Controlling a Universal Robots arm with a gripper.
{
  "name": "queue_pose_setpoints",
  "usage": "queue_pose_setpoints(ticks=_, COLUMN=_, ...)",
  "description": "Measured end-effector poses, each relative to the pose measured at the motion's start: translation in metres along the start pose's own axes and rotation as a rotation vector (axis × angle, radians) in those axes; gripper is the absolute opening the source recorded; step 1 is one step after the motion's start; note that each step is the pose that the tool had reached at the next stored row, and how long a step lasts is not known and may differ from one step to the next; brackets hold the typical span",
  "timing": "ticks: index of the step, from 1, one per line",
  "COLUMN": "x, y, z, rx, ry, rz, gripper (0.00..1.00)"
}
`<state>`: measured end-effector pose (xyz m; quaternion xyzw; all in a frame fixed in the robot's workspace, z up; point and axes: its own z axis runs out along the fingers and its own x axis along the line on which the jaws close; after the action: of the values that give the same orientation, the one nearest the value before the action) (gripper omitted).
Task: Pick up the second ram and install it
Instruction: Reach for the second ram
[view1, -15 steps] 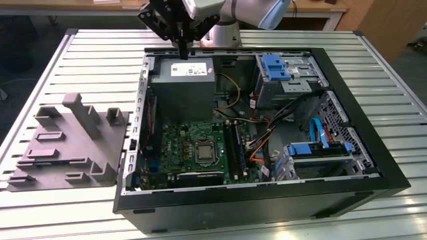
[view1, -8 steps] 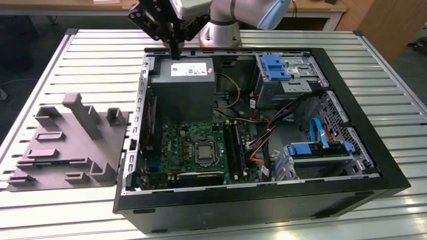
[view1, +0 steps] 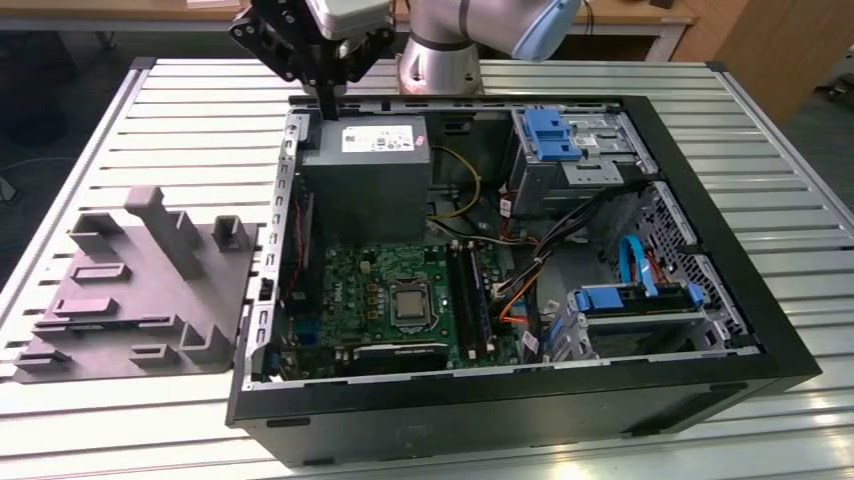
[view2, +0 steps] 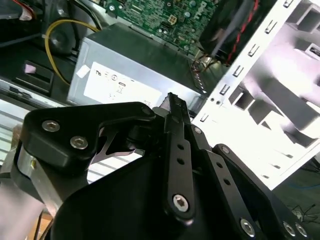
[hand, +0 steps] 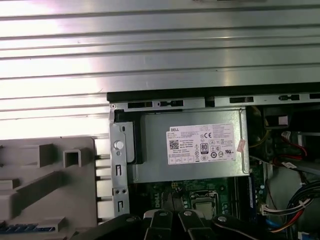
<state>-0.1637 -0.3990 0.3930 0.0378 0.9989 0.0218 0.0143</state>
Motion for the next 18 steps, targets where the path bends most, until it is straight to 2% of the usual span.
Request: queue_pose_setpoints(ticks=18, x=0.0511, y=-0.0039, z=-0.0009, rx=-0.0004, ry=-0.0061, rz=0.000, gripper=0.10)
